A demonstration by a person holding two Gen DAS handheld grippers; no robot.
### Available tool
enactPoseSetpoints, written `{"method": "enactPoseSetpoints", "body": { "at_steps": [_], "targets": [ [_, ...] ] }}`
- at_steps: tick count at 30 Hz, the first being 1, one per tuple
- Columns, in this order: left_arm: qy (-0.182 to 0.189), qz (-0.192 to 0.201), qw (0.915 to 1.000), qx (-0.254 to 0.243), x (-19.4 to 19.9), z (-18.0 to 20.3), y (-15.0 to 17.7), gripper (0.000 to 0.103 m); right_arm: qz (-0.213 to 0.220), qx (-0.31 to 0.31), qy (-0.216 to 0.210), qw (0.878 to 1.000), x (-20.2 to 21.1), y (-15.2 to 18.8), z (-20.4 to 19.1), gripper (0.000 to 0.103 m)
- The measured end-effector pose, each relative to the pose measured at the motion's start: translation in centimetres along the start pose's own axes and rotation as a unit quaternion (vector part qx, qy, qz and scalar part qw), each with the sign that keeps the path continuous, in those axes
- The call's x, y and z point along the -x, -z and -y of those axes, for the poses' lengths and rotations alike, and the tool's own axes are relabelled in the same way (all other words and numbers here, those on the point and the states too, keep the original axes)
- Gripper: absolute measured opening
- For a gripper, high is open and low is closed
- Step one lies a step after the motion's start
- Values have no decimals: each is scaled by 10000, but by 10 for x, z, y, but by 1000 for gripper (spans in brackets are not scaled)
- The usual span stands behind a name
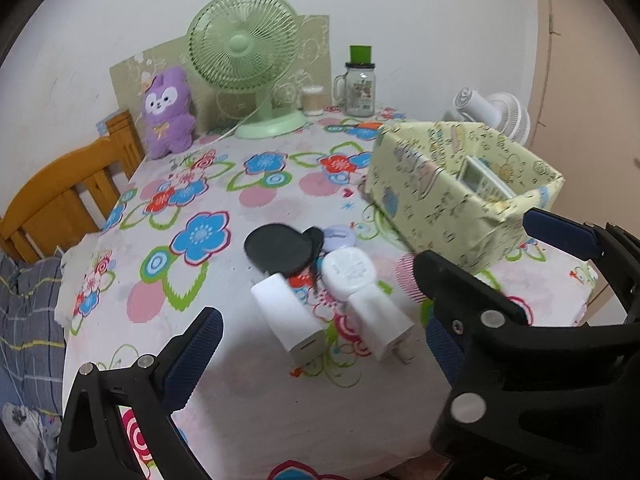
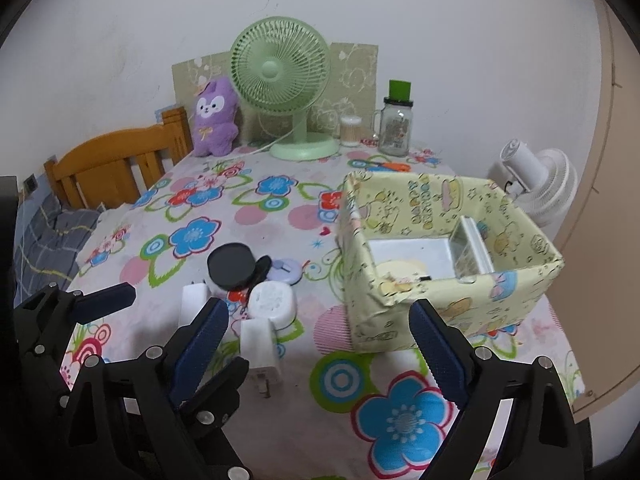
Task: Organize rigid objects
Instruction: 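Move both tools toward the white plug chargers beside the black pad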
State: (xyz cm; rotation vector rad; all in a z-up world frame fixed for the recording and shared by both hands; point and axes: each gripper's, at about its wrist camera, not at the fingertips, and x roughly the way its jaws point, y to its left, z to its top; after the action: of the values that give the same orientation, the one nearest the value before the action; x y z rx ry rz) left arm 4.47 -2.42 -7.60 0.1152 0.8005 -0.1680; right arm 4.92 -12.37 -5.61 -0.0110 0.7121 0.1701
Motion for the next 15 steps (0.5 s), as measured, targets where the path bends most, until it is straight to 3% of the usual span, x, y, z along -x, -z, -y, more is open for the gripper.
{"method": "enactPoseSetpoints", "body": {
  "at_steps": [15],
  "targets": [
    [-44, -368, 9989, 283, -28, -25, 15, 102, -410, 115, -53, 9991, -30, 9, -22, 87]
  ]
}}
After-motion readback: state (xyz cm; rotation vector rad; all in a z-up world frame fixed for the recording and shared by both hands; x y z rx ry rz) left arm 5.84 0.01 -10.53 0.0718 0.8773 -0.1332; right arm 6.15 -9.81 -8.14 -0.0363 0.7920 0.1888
